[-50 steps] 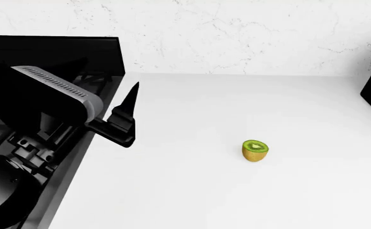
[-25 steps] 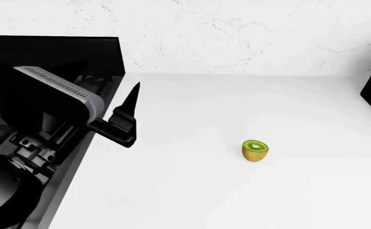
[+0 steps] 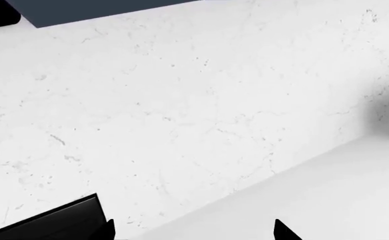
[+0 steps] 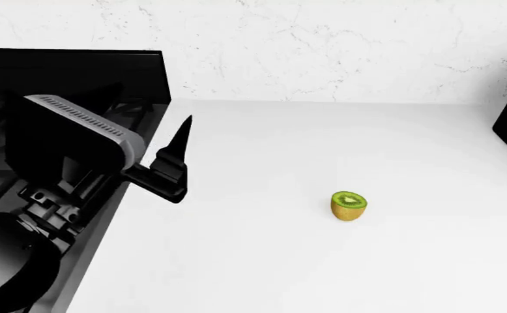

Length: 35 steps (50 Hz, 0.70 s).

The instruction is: Pick the tomato, kiwi from the counter and place them in the cabinet. Then close the cabinet.

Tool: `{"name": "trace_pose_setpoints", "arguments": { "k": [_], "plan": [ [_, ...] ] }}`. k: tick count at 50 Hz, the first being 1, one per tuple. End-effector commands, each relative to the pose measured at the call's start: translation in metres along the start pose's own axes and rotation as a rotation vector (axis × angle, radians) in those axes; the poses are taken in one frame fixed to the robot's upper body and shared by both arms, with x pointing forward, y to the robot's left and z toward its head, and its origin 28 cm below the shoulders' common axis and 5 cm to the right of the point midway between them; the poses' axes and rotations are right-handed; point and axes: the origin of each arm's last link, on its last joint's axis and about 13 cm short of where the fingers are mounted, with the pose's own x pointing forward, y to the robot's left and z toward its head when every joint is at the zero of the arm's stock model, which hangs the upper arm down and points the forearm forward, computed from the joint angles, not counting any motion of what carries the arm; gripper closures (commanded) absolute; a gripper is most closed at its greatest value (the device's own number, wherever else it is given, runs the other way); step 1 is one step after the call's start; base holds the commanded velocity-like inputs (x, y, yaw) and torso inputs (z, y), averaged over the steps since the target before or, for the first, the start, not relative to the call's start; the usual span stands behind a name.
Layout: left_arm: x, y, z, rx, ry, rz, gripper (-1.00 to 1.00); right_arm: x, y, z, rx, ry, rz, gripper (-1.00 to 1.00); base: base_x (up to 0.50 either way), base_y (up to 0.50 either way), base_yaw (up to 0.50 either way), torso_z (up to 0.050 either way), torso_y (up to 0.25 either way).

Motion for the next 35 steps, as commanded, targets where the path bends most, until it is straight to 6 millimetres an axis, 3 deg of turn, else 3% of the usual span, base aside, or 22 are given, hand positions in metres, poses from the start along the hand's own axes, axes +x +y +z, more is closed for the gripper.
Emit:
{"name": "trace_pose_setpoints", "arguments": {
  "k": [1, 35],
  "plan": [
    [0.0, 0.0, -0.001, 0.0, 0.002, 0.002, -1.0, -0.008, 0.011, 0.002, 0.098, -0.048, 0.105, -1.0, 0.0, 0.0, 0.0, 0.0, 0.0],
    [0.0, 0.003, -0.001, -0.006, 0.001, 0.018, -1.0, -0.057, 0.035, 0.004, 0.301, 0.054, 0.333, -1.0, 0.0, 0.0, 0.0, 0.0, 0.0]
  ]
}}
